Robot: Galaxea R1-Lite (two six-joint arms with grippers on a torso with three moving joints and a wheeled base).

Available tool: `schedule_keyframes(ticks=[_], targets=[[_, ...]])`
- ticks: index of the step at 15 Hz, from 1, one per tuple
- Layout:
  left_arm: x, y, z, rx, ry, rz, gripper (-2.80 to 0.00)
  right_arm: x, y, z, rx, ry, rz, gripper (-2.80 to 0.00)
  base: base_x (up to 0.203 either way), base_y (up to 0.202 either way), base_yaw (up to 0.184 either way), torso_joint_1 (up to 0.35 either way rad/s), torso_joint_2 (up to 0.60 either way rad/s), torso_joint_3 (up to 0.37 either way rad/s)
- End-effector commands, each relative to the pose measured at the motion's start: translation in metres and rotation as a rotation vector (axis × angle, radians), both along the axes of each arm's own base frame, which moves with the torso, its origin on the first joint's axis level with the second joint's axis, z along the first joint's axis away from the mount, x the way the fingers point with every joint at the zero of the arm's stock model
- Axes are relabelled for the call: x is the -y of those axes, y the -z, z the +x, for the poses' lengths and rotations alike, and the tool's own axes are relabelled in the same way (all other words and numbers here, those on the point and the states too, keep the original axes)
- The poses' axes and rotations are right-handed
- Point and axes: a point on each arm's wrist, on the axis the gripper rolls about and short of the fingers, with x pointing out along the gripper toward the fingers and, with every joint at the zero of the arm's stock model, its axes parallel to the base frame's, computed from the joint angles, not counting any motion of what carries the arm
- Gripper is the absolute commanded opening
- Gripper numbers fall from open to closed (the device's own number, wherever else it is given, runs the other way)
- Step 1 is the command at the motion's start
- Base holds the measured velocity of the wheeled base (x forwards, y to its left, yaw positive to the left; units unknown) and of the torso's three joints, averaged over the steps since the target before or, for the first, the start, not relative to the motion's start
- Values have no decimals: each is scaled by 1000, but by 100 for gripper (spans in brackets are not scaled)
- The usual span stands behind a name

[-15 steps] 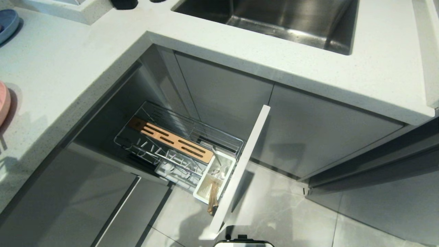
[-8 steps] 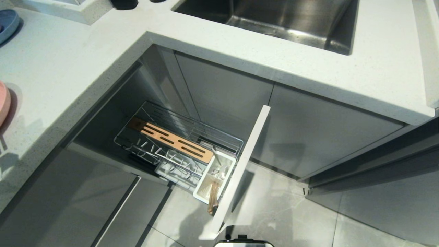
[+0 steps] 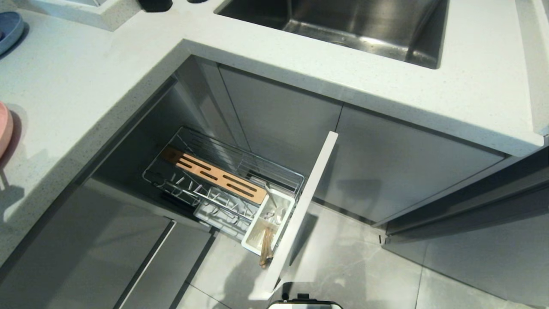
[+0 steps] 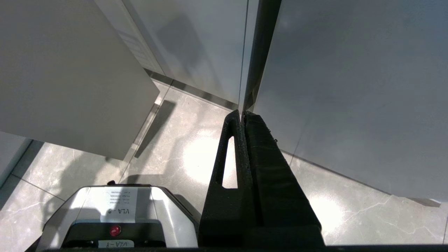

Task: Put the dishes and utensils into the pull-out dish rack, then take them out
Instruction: Take the spoon out of the cupboard

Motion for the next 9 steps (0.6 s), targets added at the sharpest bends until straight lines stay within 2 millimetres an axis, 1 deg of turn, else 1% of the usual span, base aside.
schedule_keyframes(ticks=[1,9], targets=[[-4,3,5,-14,-7,-11,-280,0,0,0,-2,-1,0,-280,0,0,0,0,0,0],[-7,4,6,-15,-16,-26,-280,0,0,0,-2,-1,0,-280,0,0,0,0,0,0]])
